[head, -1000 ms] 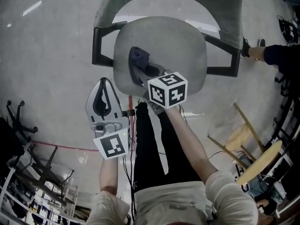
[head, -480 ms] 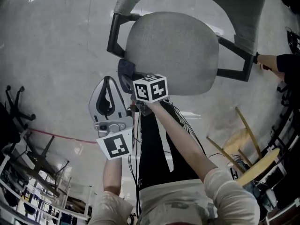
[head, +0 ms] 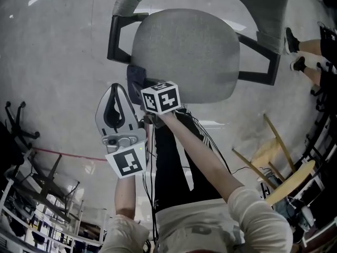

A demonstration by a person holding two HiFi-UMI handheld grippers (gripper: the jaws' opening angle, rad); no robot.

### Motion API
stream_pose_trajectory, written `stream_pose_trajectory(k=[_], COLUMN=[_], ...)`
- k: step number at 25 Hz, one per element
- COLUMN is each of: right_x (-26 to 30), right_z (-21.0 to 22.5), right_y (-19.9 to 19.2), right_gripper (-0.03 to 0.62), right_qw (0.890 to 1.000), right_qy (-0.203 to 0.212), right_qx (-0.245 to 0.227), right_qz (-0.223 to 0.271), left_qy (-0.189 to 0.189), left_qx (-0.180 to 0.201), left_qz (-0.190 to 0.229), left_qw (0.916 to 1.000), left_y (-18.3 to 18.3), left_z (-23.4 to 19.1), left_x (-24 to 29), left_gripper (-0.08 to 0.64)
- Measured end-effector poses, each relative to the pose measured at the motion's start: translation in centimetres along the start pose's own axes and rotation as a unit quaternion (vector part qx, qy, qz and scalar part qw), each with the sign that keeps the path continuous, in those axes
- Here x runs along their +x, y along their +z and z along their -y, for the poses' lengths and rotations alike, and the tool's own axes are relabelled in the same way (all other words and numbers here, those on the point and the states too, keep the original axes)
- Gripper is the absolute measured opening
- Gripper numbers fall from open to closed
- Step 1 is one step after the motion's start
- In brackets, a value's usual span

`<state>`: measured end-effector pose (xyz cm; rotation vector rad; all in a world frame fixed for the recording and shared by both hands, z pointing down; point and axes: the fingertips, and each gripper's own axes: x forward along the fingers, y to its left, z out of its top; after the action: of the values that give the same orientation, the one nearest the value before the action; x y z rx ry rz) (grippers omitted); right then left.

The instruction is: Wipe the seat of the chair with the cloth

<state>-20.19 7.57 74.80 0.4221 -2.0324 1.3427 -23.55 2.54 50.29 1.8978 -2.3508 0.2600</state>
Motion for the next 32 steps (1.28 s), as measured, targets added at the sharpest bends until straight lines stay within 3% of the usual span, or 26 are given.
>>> stream_pose_trajectory(k=[16,26,32], right_x=[-8.0,-15.2,-19.1], right_z=[6.8,13.5,17.1], right_y=[-1.4,-2.7,-3.4], right_gripper=[0.049,0.049,0.049], right_qw=[0.999,0.994,0.993], right_qy=[-0.036,-0.093,-0.116], right_qx=[-0.009,-0.043,-0.028], right_qz=[0.018,0.028,0.028], left_qy=[-0.052,-0.109,-0.137], left_qx=[0.011,0.027,0.047], left_qz=[-0.006,-0.01,0.0], left_qw=[0.9985,0.9936,0.9895], left_y=[0.1,1.3,2.5], left_z=[7.3,13.0,15.0], left_x=[2.4,2.9,4.1], left_gripper=[0.015,0.015,0.015])
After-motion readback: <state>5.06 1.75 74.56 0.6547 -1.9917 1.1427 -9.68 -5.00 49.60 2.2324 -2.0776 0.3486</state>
